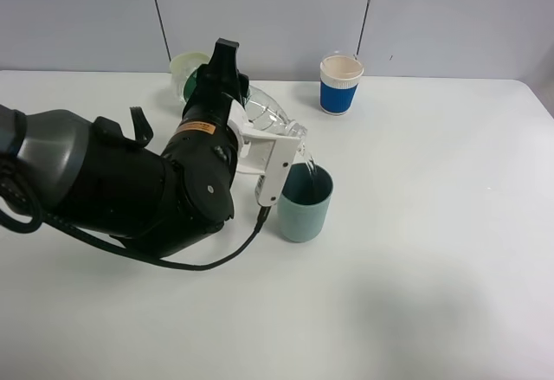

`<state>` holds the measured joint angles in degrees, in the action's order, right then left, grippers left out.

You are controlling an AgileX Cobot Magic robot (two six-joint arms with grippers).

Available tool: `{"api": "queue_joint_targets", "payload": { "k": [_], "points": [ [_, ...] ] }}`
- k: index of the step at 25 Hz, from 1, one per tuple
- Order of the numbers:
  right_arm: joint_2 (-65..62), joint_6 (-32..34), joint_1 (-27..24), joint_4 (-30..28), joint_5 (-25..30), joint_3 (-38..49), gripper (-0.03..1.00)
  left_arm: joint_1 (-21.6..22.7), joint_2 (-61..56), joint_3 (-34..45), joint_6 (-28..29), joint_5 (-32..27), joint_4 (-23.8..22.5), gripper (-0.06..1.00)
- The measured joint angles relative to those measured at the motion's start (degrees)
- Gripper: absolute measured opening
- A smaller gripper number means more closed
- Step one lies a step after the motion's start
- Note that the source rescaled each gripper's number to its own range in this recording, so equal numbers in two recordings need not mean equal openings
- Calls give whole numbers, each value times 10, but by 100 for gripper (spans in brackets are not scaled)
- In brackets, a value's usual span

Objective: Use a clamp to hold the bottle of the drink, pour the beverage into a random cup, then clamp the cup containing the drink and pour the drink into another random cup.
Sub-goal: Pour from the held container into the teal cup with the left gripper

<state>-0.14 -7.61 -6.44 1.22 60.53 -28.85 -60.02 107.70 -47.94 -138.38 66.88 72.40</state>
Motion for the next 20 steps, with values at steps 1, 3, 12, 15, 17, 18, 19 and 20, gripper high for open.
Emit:
{"api": "queue_joint_targets", "payload": {
  "k": [1,3,12,15,17,18,19,20],
  "points": [
    [0,0,0,0,0,0,100,0,0,0,0,2,0,0],
    [0,0,0,0,0,0,100,0,0,0,0,6,0,0],
    [0,0,0,0,0,0,100,0,0,0,-23,21,0,0],
    [0,0,0,0,0,0,100,0,0,0,-24,21,0,0],
    [0,0,0,0,0,0,100,0,0,0,-28,21,0,0],
    [0,0,0,0,0,0,100,0,0,0,-33,21,0,0],
    [0,0,0,0,0,0,100,0,0,0,-35,21,0,0],
    [0,0,0,0,0,0,100,0,0,0,-38,21,0,0]
  ]
}}
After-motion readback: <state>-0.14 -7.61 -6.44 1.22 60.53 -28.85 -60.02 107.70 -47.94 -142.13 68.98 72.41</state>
